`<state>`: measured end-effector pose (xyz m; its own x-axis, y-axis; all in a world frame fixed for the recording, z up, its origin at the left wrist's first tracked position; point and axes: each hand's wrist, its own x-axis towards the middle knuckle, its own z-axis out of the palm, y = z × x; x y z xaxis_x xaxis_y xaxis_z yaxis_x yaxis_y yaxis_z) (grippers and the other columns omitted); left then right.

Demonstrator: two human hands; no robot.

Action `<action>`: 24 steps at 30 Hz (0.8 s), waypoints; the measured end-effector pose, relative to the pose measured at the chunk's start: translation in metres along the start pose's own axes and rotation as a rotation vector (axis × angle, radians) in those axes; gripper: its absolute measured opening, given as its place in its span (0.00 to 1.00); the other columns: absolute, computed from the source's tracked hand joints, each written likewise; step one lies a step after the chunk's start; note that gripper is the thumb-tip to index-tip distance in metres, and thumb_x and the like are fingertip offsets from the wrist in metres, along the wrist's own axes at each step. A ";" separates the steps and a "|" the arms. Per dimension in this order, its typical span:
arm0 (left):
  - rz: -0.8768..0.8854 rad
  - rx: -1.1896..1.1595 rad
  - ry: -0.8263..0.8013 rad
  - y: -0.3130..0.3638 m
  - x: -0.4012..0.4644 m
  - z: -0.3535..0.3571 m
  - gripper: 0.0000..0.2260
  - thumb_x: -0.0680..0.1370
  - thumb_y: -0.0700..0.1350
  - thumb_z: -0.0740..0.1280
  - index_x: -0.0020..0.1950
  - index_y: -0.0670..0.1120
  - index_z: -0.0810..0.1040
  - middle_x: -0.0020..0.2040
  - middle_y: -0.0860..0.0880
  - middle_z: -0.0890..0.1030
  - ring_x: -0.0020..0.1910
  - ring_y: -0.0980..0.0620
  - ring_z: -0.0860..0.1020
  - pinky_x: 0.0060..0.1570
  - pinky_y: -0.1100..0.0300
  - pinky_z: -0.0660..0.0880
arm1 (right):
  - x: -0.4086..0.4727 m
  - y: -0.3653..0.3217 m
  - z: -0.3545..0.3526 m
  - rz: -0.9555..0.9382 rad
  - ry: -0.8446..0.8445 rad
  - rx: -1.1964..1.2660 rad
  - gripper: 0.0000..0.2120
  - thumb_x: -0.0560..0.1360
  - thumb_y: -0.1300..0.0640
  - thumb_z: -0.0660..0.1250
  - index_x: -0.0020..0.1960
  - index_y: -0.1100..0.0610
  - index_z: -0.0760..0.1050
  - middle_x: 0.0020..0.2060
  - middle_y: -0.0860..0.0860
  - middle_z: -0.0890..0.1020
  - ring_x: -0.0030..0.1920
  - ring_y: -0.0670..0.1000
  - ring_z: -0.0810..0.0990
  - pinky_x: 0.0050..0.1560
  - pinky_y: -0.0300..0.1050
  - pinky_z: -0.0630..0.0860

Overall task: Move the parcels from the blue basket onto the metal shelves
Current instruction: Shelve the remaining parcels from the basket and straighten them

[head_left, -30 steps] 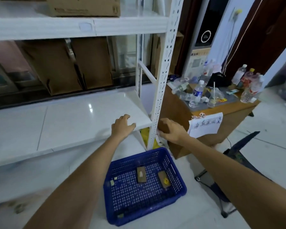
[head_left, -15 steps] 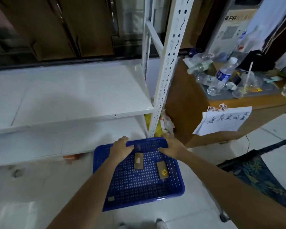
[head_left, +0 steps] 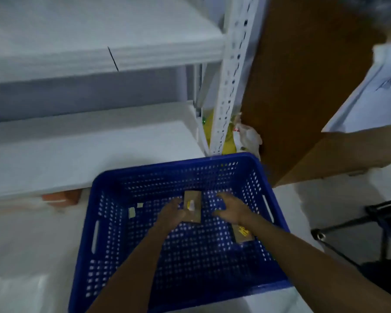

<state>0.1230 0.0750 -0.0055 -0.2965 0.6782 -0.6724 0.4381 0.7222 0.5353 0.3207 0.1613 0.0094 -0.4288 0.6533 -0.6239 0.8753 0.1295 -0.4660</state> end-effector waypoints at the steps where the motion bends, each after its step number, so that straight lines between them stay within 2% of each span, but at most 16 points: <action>1: -0.001 -0.006 0.005 -0.012 0.023 0.014 0.31 0.78 0.52 0.65 0.77 0.47 0.56 0.75 0.44 0.64 0.63 0.44 0.73 0.49 0.55 0.68 | 0.021 0.012 0.017 0.011 -0.004 -0.007 0.40 0.75 0.42 0.67 0.79 0.51 0.50 0.79 0.53 0.54 0.76 0.57 0.59 0.73 0.55 0.64; 2: 0.001 -0.005 0.012 -0.025 0.045 0.026 0.32 0.77 0.53 0.65 0.77 0.47 0.57 0.74 0.43 0.65 0.65 0.43 0.71 0.49 0.55 0.69 | 0.043 0.023 0.032 0.014 0.003 -0.011 0.40 0.75 0.42 0.66 0.79 0.52 0.50 0.79 0.54 0.54 0.76 0.57 0.59 0.72 0.54 0.64; 3: 0.001 0.005 0.021 -0.037 0.067 0.037 0.32 0.77 0.54 0.66 0.76 0.46 0.58 0.72 0.43 0.68 0.63 0.44 0.73 0.48 0.56 0.70 | 0.064 0.034 0.047 0.017 0.011 -0.005 0.40 0.75 0.43 0.67 0.79 0.52 0.50 0.79 0.54 0.55 0.75 0.57 0.61 0.72 0.52 0.65; 5: -0.007 0.032 0.038 -0.057 0.107 0.054 0.32 0.76 0.54 0.66 0.76 0.45 0.58 0.68 0.43 0.72 0.54 0.47 0.75 0.41 0.59 0.73 | 0.106 0.050 0.071 0.032 0.010 0.017 0.40 0.76 0.44 0.67 0.80 0.53 0.50 0.79 0.54 0.55 0.75 0.58 0.61 0.69 0.48 0.67; 7: -0.021 0.032 0.041 -0.073 0.145 0.066 0.34 0.76 0.54 0.66 0.76 0.44 0.56 0.69 0.43 0.70 0.56 0.45 0.75 0.45 0.57 0.74 | 0.146 0.061 0.093 0.052 -0.020 0.050 0.41 0.76 0.45 0.67 0.80 0.53 0.47 0.79 0.54 0.54 0.75 0.58 0.60 0.69 0.47 0.66; 9: -0.045 0.031 0.033 -0.082 0.179 0.074 0.36 0.76 0.55 0.65 0.77 0.42 0.53 0.73 0.42 0.65 0.60 0.43 0.74 0.49 0.53 0.74 | 0.183 0.068 0.114 0.071 -0.061 0.070 0.40 0.77 0.46 0.66 0.80 0.55 0.47 0.78 0.55 0.56 0.73 0.58 0.64 0.68 0.48 0.68; 12: -0.068 0.006 0.059 -0.092 0.215 0.083 0.33 0.78 0.52 0.63 0.77 0.39 0.54 0.75 0.40 0.62 0.66 0.40 0.70 0.53 0.52 0.72 | 0.226 0.068 0.140 0.061 -0.116 0.098 0.29 0.77 0.49 0.65 0.75 0.56 0.62 0.70 0.57 0.70 0.63 0.58 0.74 0.64 0.52 0.73; 14: -0.061 -0.052 0.053 -0.096 0.230 0.092 0.30 0.80 0.51 0.61 0.76 0.36 0.56 0.75 0.38 0.63 0.68 0.39 0.68 0.58 0.50 0.72 | 0.240 0.062 0.147 0.037 -0.153 0.090 0.24 0.77 0.48 0.65 0.70 0.57 0.68 0.62 0.56 0.75 0.55 0.55 0.76 0.54 0.48 0.76; 16: -0.082 -0.148 0.030 -0.096 0.230 0.097 0.26 0.80 0.50 0.62 0.73 0.36 0.64 0.71 0.39 0.68 0.66 0.38 0.71 0.58 0.50 0.72 | 0.239 0.053 0.147 0.060 -0.196 0.135 0.19 0.78 0.46 0.63 0.62 0.57 0.71 0.50 0.54 0.76 0.44 0.51 0.75 0.40 0.43 0.73; 17: -0.090 -0.184 0.050 -0.095 0.226 0.099 0.24 0.79 0.49 0.63 0.70 0.36 0.68 0.69 0.38 0.71 0.65 0.38 0.72 0.59 0.51 0.73 | 0.237 0.049 0.146 0.088 -0.190 0.179 0.16 0.78 0.46 0.63 0.59 0.56 0.71 0.46 0.53 0.75 0.41 0.50 0.74 0.36 0.42 0.71; 19: -0.111 -0.257 0.078 -0.093 0.220 0.101 0.19 0.79 0.44 0.62 0.67 0.35 0.71 0.67 0.36 0.74 0.65 0.38 0.73 0.63 0.50 0.73 | 0.233 0.042 0.147 0.115 -0.187 0.222 0.19 0.78 0.48 0.62 0.65 0.58 0.69 0.47 0.53 0.75 0.43 0.51 0.74 0.38 0.43 0.70; 21: -0.158 -0.339 0.067 -0.092 0.218 0.103 0.22 0.80 0.43 0.61 0.71 0.35 0.65 0.70 0.36 0.70 0.67 0.38 0.71 0.65 0.48 0.71 | 0.233 0.041 0.148 0.137 -0.212 0.245 0.24 0.78 0.49 0.62 0.70 0.60 0.67 0.52 0.55 0.75 0.46 0.52 0.74 0.43 0.47 0.71; 23: -0.230 -0.455 0.038 -0.090 0.215 0.107 0.24 0.80 0.44 0.60 0.74 0.39 0.61 0.71 0.38 0.68 0.66 0.39 0.70 0.64 0.47 0.71 | 0.238 0.043 0.147 0.146 -0.186 0.331 0.22 0.78 0.47 0.63 0.65 0.59 0.69 0.51 0.54 0.75 0.46 0.51 0.76 0.44 0.50 0.75; 24: -0.238 -0.510 0.021 -0.088 0.215 0.106 0.21 0.80 0.45 0.60 0.72 0.40 0.64 0.67 0.39 0.71 0.62 0.40 0.72 0.59 0.49 0.73 | 0.241 0.044 0.144 0.147 -0.165 0.374 0.21 0.77 0.45 0.64 0.62 0.58 0.70 0.51 0.53 0.76 0.46 0.51 0.76 0.45 0.50 0.76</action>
<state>0.1106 0.1424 -0.2513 -0.3559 0.4870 -0.7976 -0.1075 0.8265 0.5526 0.2239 0.2165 -0.2518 -0.3619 0.5124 -0.7788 0.8015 -0.2556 -0.5406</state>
